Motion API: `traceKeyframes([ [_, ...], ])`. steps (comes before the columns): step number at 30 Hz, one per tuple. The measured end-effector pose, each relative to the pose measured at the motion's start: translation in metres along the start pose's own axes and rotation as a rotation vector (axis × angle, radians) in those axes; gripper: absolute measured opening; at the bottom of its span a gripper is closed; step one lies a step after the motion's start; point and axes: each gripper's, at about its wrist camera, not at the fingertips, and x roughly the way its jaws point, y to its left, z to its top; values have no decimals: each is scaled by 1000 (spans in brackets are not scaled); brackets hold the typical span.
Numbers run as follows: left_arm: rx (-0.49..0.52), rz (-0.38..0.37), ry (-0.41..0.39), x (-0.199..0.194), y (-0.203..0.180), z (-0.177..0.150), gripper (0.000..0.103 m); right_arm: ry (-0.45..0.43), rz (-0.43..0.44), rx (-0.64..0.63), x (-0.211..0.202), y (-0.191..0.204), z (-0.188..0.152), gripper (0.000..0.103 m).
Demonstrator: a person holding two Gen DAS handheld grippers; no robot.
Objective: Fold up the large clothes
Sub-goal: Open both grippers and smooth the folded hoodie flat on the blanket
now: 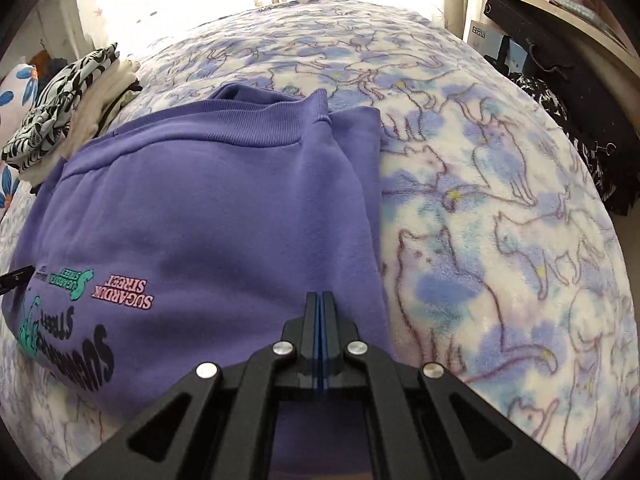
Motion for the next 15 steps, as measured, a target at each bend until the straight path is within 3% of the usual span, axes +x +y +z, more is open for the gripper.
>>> traceKeyframes([
  [7, -47, 11, -2, -15, 4, 4, 5, 16, -11, 73, -21, 7, 9, 3],
  [11, -142, -29, -39, -47, 1, -19, 17, -27, 83, 62, -53, 34, 3, 3],
  [15, -112, -79, -13, -56, -21, -42, 18, -4, 223, 5, -63, 82, -12, 3],
])
